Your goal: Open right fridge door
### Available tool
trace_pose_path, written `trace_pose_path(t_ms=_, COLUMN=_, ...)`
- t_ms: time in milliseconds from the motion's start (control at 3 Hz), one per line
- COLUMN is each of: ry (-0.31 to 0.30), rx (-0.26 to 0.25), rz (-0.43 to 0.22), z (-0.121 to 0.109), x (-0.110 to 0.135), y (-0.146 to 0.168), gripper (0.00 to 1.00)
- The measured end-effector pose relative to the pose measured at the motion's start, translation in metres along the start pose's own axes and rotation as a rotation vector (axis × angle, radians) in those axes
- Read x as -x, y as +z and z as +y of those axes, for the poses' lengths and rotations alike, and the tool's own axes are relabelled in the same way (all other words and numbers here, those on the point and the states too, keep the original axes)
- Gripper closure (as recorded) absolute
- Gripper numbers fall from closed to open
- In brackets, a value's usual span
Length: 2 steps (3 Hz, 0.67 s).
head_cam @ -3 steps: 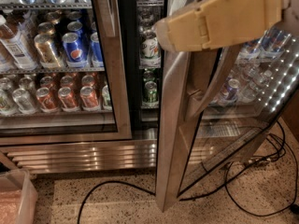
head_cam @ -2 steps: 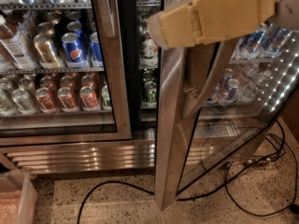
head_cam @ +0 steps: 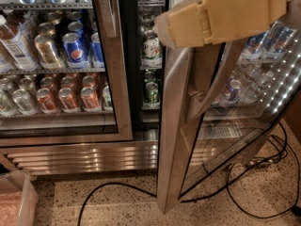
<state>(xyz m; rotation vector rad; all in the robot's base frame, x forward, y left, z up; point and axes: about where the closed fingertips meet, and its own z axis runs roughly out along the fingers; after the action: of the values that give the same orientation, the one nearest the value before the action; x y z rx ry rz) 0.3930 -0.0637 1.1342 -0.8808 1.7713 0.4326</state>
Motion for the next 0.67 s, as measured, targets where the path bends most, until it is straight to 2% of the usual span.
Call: trace_pose_path(t_ms=667, ry=0.0, rx=0.0, rz=0.0, z=0.0, x=0.0, y=0.0, gripper=0.0)
